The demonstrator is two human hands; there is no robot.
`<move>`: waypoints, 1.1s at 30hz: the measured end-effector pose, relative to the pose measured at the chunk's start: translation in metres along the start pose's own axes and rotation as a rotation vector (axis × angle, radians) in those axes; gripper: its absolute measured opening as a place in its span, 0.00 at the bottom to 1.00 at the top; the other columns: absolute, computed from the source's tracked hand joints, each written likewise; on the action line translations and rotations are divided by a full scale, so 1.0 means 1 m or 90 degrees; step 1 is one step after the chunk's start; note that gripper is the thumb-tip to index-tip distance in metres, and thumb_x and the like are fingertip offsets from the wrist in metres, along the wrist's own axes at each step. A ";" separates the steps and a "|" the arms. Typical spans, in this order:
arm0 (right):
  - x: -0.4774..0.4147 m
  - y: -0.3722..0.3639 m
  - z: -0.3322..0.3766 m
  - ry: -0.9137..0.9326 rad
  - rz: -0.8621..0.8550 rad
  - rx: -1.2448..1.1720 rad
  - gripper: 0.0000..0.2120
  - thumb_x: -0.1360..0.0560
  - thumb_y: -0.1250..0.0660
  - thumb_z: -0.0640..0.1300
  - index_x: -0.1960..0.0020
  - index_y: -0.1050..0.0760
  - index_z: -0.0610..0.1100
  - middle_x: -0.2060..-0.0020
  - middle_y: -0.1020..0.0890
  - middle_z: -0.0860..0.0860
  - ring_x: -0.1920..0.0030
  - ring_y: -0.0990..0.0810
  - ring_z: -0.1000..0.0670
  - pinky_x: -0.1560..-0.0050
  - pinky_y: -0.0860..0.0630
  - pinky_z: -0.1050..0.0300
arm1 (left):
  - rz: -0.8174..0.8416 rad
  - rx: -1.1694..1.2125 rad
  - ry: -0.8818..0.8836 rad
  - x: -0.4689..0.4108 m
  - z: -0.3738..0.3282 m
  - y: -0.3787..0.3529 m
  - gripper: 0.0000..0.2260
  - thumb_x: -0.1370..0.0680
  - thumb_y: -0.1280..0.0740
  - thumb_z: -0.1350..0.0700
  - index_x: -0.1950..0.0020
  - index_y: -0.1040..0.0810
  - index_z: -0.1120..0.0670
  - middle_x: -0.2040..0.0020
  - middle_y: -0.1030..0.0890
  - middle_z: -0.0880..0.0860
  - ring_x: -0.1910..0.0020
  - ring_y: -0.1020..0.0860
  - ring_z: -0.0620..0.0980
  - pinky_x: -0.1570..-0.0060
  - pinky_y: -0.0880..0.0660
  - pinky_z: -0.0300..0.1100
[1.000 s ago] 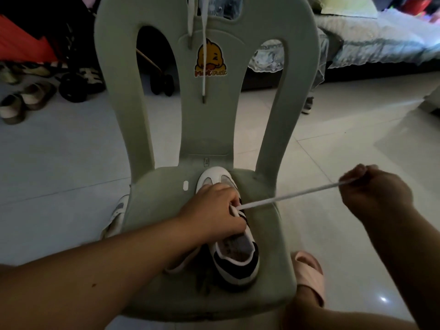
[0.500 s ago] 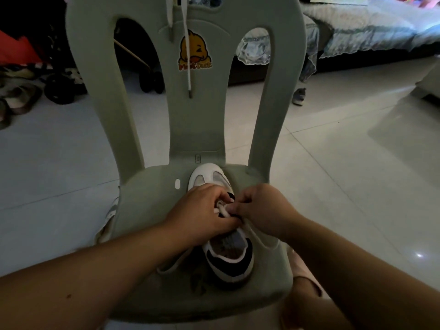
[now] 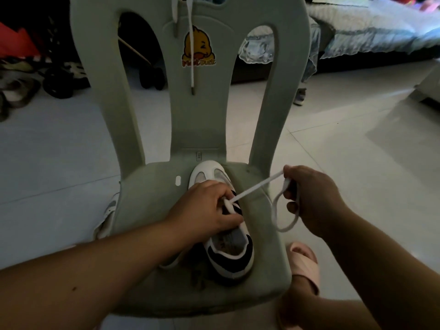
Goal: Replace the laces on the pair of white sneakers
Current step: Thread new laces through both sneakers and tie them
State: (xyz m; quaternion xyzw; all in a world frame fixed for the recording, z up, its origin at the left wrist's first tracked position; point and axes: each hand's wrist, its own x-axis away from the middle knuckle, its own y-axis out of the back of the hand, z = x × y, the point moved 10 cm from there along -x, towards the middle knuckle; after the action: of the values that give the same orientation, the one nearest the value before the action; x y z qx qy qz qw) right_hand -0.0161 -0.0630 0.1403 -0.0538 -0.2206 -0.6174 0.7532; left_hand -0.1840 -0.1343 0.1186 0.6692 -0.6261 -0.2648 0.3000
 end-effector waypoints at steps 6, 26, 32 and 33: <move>-0.010 -0.006 -0.003 0.045 0.063 0.389 0.07 0.24 0.37 0.41 0.60 0.24 0.41 0.64 0.21 0.47 0.66 0.27 0.51 0.69 0.34 0.60 | 0.032 -0.073 0.064 0.016 0.021 0.003 0.39 0.35 0.26 0.39 0.29 0.40 0.41 0.32 0.37 0.45 0.33 0.38 0.47 0.37 0.37 0.40; 0.017 -0.083 -0.014 0.175 0.115 0.570 0.29 0.28 0.32 0.45 0.30 0.40 0.53 0.36 0.26 0.50 0.41 0.25 0.47 0.43 0.24 0.51 | 0.008 -0.243 0.114 0.030 0.034 0.036 0.08 0.28 0.37 0.46 0.57 0.34 0.47 0.65 0.28 0.46 0.65 0.27 0.48 0.68 0.34 0.41; 0.024 -0.094 -0.018 0.194 0.173 0.659 0.29 0.28 0.32 0.47 0.30 0.39 0.55 0.36 0.27 0.51 0.40 0.26 0.48 0.41 0.25 0.51 | 0.008 -0.219 0.117 0.038 0.029 0.033 0.11 0.27 0.37 0.47 0.50 0.36 0.45 0.54 0.29 0.46 0.60 0.27 0.47 0.61 0.26 0.44; 0.026 -0.098 -0.016 0.214 0.181 0.697 0.30 0.29 0.31 0.48 0.30 0.39 0.55 0.37 0.27 0.51 0.40 0.26 0.47 0.42 0.25 0.52 | 0.007 -0.227 0.106 0.037 0.026 0.032 0.11 0.27 0.38 0.46 0.48 0.36 0.46 0.51 0.28 0.47 0.59 0.26 0.48 0.59 0.25 0.45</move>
State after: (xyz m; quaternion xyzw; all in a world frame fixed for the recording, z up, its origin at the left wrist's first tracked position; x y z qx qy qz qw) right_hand -0.1019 -0.1154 0.1171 0.4120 -0.3754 -0.3071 0.7713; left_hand -0.2214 -0.1740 0.1253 0.6214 -0.5461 -0.3139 0.4660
